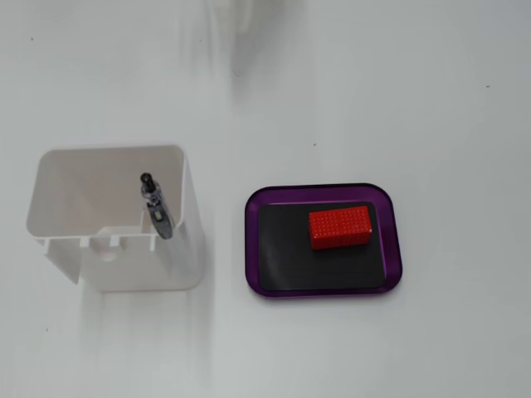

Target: Pick up the pen and put it in the pen holder.

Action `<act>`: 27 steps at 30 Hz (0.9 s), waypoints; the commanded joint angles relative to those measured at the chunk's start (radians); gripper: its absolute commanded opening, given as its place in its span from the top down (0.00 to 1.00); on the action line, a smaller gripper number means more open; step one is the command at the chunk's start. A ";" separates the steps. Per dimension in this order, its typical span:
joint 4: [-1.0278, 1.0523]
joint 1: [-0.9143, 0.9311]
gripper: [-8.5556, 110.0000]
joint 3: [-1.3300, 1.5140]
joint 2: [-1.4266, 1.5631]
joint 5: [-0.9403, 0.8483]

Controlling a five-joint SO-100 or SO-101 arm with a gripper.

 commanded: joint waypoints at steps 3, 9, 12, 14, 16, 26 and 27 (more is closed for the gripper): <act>-0.009 0.006 0.84 0.178 0.063 0.014; -0.040 0.005 0.93 0.244 0.063 0.012; -0.058 0.005 0.93 0.252 0.061 0.005; -0.067 0.005 0.93 0.253 0.061 0.005; -0.067 0.005 0.93 0.253 0.061 0.003; -0.067 0.005 0.93 0.253 0.061 0.003; -0.067 0.005 0.93 0.253 0.061 0.003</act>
